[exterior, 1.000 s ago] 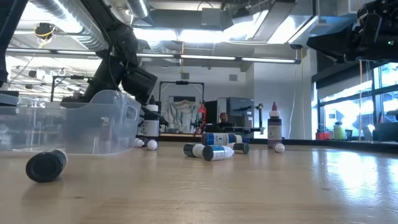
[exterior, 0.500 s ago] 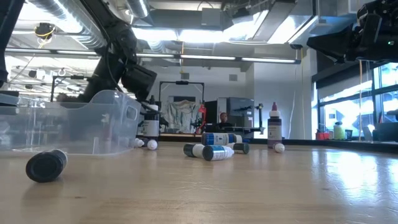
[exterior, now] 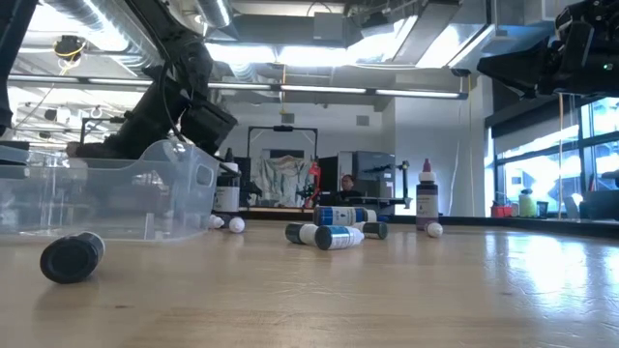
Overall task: Pick & Place food coloring
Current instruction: Put the large red food coloring bottle into the transparent bin
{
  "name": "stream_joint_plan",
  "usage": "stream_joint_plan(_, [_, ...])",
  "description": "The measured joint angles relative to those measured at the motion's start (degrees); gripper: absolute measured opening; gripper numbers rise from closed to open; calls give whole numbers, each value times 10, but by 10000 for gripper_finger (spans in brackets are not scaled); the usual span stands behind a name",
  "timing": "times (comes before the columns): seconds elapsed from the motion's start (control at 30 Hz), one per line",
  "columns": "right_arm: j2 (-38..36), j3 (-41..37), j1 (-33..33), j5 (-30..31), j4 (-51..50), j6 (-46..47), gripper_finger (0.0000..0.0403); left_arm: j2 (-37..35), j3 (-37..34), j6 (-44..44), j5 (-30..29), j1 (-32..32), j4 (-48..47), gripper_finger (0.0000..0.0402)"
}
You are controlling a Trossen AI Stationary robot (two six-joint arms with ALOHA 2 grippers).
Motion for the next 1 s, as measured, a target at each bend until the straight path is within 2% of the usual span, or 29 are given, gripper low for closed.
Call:
stream_joint_plan(0.2, [0,0,0,0,0,0,88,0,4,9,20,-11,18,147])
stream_joint_plan(0.47, [0,0,0,0,0,0,88,0,72,24,19,-28,14,147])
stream_joint_plan(0.83, [0,0,0,0,0,2,88,-3,194,6,-23,-30,-125,147])
stream_joint_plan(1.0, [0,0,0,0,0,2,88,-37,248,5,-31,-39,-148,149])
